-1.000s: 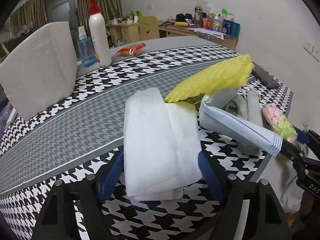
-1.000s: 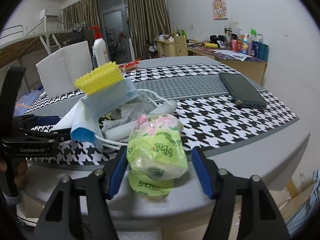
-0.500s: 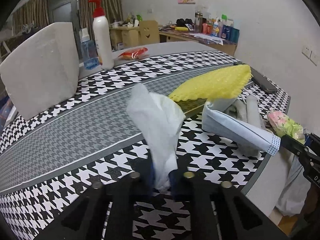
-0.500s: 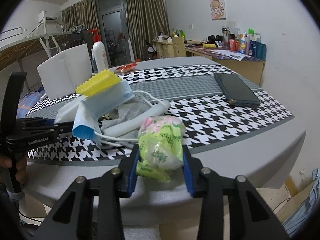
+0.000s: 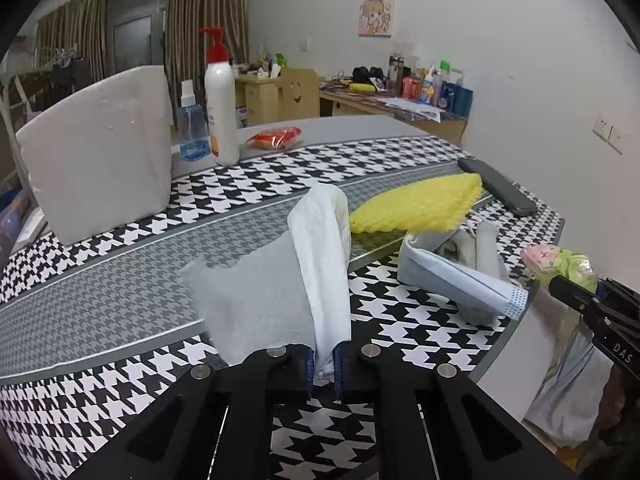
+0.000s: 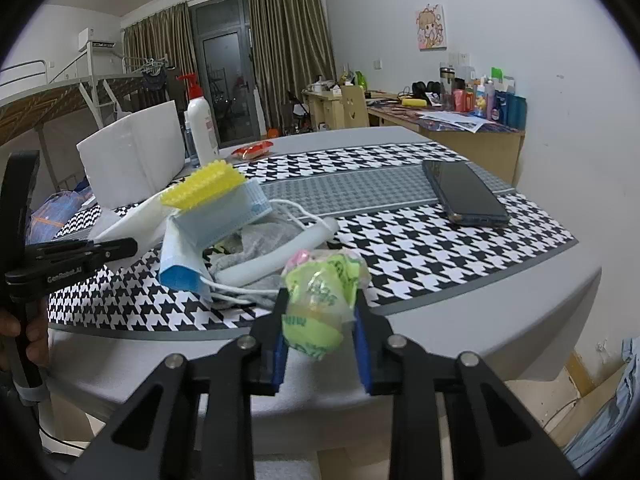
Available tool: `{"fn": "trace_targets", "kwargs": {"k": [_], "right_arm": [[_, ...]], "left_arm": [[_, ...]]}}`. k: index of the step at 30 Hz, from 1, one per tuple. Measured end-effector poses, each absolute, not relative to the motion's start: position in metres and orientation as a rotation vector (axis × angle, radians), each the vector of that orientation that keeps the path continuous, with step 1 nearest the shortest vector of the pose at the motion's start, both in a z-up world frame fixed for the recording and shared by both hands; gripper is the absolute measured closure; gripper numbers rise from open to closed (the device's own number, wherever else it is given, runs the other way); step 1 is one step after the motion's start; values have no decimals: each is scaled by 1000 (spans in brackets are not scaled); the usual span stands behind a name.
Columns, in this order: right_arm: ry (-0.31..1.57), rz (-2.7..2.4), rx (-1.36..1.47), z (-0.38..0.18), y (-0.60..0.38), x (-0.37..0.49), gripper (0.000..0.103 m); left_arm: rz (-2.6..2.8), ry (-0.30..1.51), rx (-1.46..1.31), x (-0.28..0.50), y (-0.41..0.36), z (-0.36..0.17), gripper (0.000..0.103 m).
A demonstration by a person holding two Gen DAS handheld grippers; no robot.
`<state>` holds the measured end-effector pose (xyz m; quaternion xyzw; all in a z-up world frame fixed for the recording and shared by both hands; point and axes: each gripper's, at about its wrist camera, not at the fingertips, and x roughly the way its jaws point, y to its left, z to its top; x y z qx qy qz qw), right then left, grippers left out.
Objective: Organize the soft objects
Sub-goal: 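Lift the white towel and green package and carry both toward the white foam box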
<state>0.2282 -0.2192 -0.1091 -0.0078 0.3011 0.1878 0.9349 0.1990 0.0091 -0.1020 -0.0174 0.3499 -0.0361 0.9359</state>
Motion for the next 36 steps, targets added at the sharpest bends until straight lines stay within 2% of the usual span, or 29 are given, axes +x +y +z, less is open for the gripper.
{"fn": "trace_targets", "kwargs": {"k": [36], "right_arm": [[419, 498, -57, -30, -168, 214, 71]], "left_arm": [[-5, 488, -14, 146, 35, -16, 96]]}}
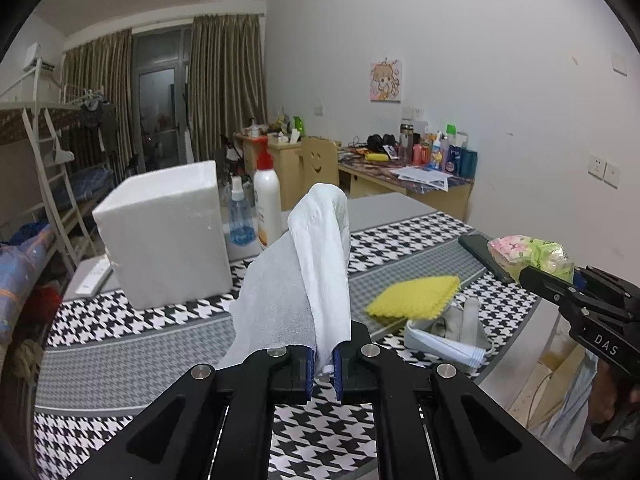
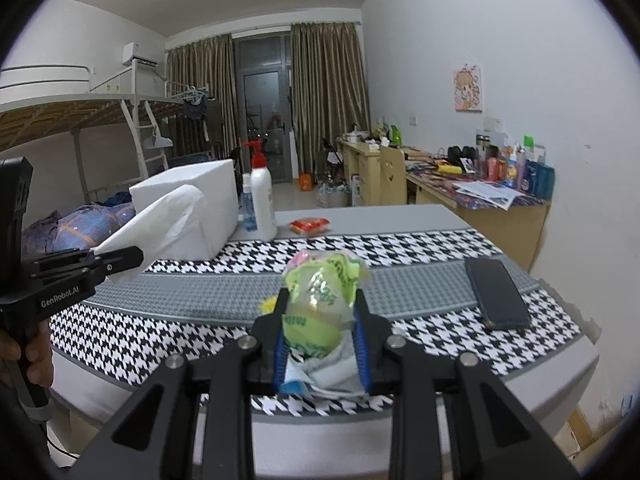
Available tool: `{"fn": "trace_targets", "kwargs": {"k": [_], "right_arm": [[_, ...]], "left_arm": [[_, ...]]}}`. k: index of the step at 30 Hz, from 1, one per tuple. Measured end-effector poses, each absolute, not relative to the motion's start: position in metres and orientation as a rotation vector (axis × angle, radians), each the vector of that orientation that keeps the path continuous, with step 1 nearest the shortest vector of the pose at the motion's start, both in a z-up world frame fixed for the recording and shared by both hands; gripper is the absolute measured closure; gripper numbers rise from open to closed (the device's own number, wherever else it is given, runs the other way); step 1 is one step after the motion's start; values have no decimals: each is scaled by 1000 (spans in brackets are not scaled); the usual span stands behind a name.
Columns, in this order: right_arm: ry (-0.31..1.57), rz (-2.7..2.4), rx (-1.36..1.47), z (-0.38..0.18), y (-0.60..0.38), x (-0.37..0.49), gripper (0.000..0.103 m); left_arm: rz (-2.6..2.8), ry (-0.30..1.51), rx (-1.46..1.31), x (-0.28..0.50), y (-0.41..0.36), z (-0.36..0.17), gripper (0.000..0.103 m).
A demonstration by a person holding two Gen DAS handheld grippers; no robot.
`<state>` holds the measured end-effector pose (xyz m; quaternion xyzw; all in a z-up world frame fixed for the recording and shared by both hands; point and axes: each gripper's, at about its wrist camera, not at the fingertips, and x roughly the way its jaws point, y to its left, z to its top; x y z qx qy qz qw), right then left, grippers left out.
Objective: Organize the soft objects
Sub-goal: 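Lift the white towel and green package and carry both toward the white foam box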
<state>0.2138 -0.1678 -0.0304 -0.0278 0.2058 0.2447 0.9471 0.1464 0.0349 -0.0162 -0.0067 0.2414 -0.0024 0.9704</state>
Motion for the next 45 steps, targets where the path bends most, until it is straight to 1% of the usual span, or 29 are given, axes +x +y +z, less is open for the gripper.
{"fn": "trace_targets", "kwargs": {"k": [26, 45], "right_arm": [[305, 635, -85, 10, -114, 236, 71], [293, 677, -83, 34, -71, 253, 71]], "left_arm": [[124, 390, 15, 161, 79, 25, 96], [175, 335, 16, 172, 105, 48, 96]]}}
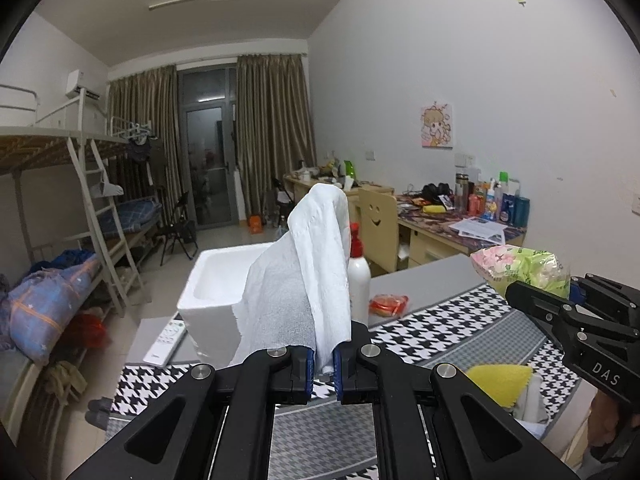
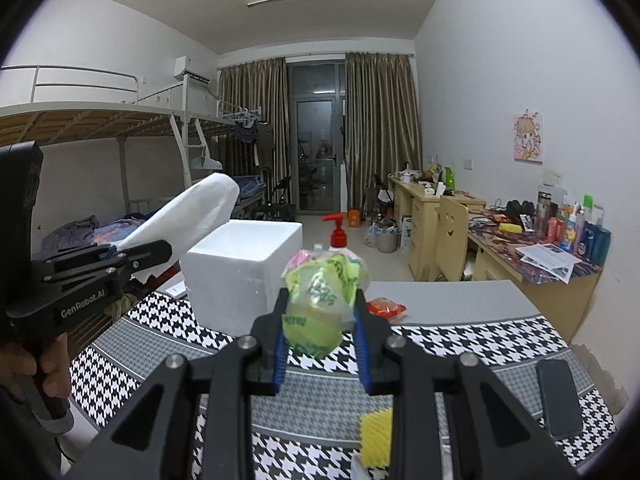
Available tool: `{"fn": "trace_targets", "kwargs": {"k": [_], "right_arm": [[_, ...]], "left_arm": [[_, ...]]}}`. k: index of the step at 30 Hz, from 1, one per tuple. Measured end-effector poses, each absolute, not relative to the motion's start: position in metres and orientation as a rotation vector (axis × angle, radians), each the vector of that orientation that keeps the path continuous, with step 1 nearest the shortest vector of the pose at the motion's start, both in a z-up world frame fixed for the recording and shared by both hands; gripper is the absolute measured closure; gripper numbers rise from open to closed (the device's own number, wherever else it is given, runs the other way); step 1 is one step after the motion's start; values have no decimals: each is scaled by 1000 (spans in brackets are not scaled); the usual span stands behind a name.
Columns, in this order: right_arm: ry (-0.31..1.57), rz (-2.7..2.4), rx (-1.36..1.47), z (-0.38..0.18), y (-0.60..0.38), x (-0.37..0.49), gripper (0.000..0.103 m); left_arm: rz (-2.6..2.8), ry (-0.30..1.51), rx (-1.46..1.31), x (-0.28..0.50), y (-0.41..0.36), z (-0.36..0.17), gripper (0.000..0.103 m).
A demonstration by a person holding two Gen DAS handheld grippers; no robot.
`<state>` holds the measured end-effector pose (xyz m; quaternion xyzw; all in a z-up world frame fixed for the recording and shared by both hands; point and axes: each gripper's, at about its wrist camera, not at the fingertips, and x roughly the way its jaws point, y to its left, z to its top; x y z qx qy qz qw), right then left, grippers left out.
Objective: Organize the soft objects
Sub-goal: 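Lift the white towel and green package and carry both toward the white foam box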
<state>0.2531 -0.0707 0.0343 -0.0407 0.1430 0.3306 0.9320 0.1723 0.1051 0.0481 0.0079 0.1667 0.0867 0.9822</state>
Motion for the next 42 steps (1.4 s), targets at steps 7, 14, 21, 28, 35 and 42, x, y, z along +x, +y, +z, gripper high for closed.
{"fn": "trace_targets", "kwargs": {"k": [7, 14, 21, 28, 35, 42], "right_arm": [[299, 725, -91, 42, -53, 259, 71], [286, 733, -100, 53, -36, 266, 71], [291, 744, -108, 66, -15, 272, 71], [309, 761, -139, 73, 9, 283, 71], [308, 776, -148, 80, 29, 292, 71], [351, 772, -156, 77, 52, 312, 71]], "left_arm": [[207, 322, 9, 179, 119, 56, 96], [264, 312, 5, 189, 134, 65, 96], [287, 324, -8, 203, 147, 70, 96], [329, 333, -16, 221, 161, 73, 96], [340, 349, -29, 235, 174, 75, 96], [317, 385, -51, 253, 189, 72, 96]]}}
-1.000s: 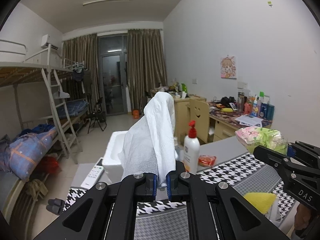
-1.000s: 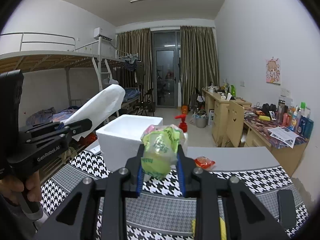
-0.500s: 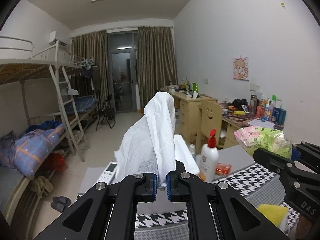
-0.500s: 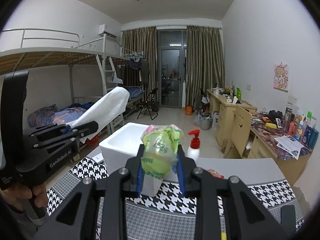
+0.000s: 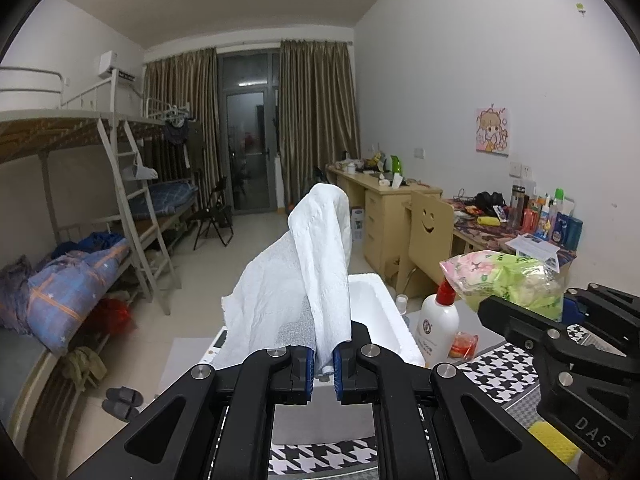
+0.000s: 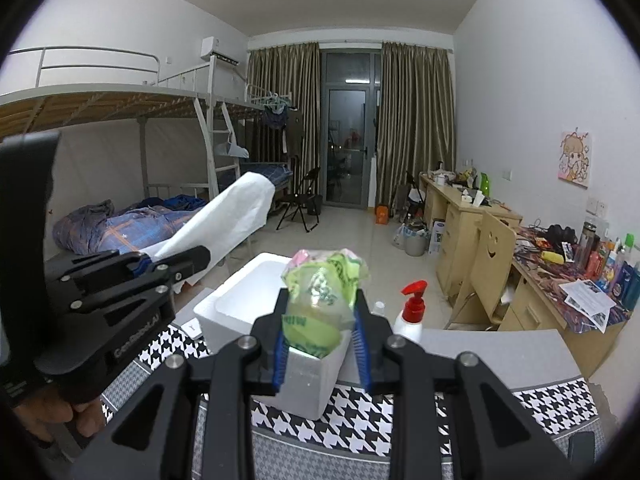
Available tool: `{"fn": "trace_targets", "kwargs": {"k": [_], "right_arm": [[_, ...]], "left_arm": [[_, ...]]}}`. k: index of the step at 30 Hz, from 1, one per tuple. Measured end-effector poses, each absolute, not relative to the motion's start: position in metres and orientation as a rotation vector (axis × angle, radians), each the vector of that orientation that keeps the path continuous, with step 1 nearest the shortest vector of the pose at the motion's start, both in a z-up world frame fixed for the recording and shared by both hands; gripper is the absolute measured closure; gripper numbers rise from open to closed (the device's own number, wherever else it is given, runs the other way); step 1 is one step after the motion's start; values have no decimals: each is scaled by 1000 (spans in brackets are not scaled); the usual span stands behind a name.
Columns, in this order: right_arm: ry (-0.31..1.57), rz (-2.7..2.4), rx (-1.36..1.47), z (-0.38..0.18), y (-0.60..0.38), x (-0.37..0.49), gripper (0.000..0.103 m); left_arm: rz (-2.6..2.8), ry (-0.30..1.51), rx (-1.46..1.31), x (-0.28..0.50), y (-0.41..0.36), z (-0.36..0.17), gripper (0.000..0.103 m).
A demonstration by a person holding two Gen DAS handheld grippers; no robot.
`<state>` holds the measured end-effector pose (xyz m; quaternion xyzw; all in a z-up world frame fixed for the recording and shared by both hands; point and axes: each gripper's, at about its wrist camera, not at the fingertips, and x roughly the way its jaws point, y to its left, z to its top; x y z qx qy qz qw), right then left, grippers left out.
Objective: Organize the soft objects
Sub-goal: 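Lift the white towel and green package and carry both toward the white foam box, then drop the white towel into the foam box while the right tool drops the green package in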
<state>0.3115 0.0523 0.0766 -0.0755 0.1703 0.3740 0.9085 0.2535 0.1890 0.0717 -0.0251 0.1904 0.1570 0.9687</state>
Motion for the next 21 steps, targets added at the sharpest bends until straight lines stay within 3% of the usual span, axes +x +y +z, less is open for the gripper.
{"fn": "trace_targets", "kwargs": {"k": [21], "right_arm": [[427, 751, -177, 71, 82, 353, 71]], "left_arm": [[274, 538, -95, 314, 227, 39, 96]]}}
